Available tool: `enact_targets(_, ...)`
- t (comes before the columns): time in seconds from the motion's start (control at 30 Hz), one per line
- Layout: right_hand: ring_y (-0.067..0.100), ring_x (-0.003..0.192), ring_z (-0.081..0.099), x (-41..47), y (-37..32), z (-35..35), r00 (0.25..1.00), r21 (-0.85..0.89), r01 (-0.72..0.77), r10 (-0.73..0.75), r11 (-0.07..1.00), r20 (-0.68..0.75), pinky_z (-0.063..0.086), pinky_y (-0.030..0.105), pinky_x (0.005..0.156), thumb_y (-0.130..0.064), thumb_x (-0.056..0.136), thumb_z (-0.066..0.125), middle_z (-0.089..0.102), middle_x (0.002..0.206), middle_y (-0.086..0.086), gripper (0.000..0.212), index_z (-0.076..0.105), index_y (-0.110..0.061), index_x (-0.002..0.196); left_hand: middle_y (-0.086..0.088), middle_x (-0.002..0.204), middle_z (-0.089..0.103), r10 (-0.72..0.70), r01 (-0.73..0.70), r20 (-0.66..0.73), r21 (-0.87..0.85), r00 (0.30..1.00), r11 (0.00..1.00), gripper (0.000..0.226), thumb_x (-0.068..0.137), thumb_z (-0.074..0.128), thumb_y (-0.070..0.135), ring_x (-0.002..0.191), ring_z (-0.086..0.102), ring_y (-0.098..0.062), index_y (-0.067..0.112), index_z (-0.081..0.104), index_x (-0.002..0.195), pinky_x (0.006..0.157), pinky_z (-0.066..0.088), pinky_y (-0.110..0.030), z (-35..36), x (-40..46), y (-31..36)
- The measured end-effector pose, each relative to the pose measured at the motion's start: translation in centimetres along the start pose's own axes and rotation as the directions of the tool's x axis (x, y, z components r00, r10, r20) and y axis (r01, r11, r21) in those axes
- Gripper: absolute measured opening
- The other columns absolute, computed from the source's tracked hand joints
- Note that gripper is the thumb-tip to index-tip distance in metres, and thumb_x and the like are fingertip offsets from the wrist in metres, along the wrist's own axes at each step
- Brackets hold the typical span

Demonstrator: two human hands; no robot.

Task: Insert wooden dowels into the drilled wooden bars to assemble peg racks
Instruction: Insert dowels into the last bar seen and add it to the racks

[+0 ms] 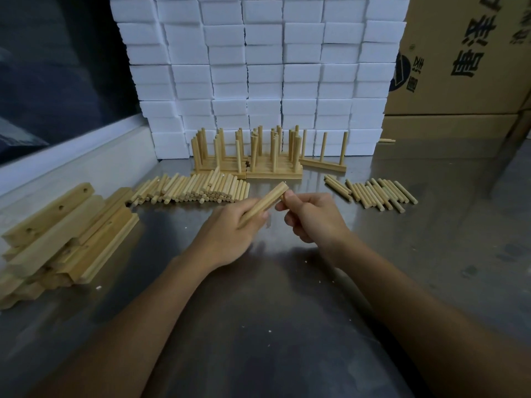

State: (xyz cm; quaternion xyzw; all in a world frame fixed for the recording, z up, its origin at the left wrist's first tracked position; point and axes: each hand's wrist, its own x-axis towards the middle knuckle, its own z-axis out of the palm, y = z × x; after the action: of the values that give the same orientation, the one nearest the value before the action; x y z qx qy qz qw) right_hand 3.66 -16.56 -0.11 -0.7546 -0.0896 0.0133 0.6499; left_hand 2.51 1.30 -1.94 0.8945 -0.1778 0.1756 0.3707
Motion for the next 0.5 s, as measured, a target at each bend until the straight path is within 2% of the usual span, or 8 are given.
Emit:
enact_targets(0.03, 0.004, 0.045, 0.050, 0.0, 0.1, -0.1, 0.999, -0.023, 0.025, -0.026, 0.999, -0.027, 0.038, 0.019, 0.045, -0.033, 0.102, 0.051, 0.061, 0.056, -0.006, 0.034, 0.072, -0.010, 0.090, 0.009, 0.063, 0.053, -0.021, 0.020, -0.016, -0.013, 1.000, 1.000, 0.019, 0.100, 0.053, 0.034, 0.058, 0.050, -0.008, 0.039, 0.060, 0.083, 0.058, 0.042, -0.031, 0.0, 0.0, -0.2)
enact_targets(0.1, 0.005, 0.054, 0.061, 0.3, 0.5, -0.3, 0.989, -0.108, 0.085, -0.097, 0.990, -0.111, 0.044, 0.019, 0.053, -0.034, 0.102, 0.052, 0.069, 0.068, -0.002, 0.032, 0.072, -0.012, 0.089, 0.005, 0.060, 0.050, -0.081, 0.075, -0.082, -0.067, 0.993, 0.995, 0.026, 0.100, 0.052, 0.033, 0.054, 0.048, -0.010, 0.024, 0.058, 0.076, 0.057, 0.040, -0.031, 0.2, 0.0, -0.4)
enact_targets(0.2, 0.012, 0.064, 0.065, 0.7, 1.3, -1.3, 0.965, -0.279, 0.127, -0.183, 0.952, -0.185, 0.051, 0.023, 0.059, -0.036, 0.102, 0.049, 0.069, 0.072, -0.001, 0.033, 0.070, -0.018, 0.084, 0.004, 0.055, 0.047, -0.285, 0.234, -0.147, -0.293, 0.947, 0.927, 0.034, 0.100, 0.052, 0.032, 0.047, 0.044, -0.011, 0.015, 0.054, 0.071, 0.048, 0.038, -0.029, 0.1, 0.1, -0.4)
enact_targets(0.33, 0.012, 0.070, 0.066, 1.0, 2.7, -2.1, 0.967, -0.548, 0.123, -0.223, 0.828, -0.120, 0.057, 0.032, 0.071, -0.035, 0.101, 0.051, 0.067, 0.073, -0.007, 0.029, 0.068, -0.024, 0.081, 0.000, 0.059, 0.051, -0.568, 0.374, -0.138, -0.625, 0.811, 0.685, 0.028, 0.102, 0.051, 0.030, 0.044, 0.045, -0.014, 0.008, 0.061, 0.088, 0.043, 0.036, -0.028, -0.5, 0.6, -0.8)
enact_targets(0.43, 0.007, 0.073, 0.064, 1.6, 2.8, -0.9, 0.973, -0.624, 0.138, -0.223, 0.769, -0.059, 0.058, 0.035, 0.075, -0.036, 0.100, 0.054, 0.067, 0.078, -0.009, 0.022, 0.068, -0.025, 0.086, -0.004, 0.060, 0.052, -0.656, 0.351, -0.060, -0.807, 0.752, 0.476, 0.025, 0.102, 0.045, 0.023, 0.042, 0.045, -0.016, 0.006, 0.061, 0.092, 0.041, 0.034, -0.027, -1.0, 1.0, -1.1)
enact_targets(0.5, 0.005, 0.080, 0.063, 2.2, 2.8, 0.7, 0.981, -0.655, 0.154, -0.192, 0.740, 0.014, 0.056, 0.033, 0.079, -0.035, 0.098, 0.057, 0.066, 0.085, -0.012, 0.014, 0.068, -0.027, 0.096, -0.006, 0.058, 0.053, -0.691, 0.324, -0.004, -0.881, 0.723, 0.343, 0.029, 0.101, 0.039, 0.019, 0.042, 0.046, -0.016, 0.005, 0.060, 0.087, 0.041, 0.034, -0.025, -1.5, 1.0, -1.3)
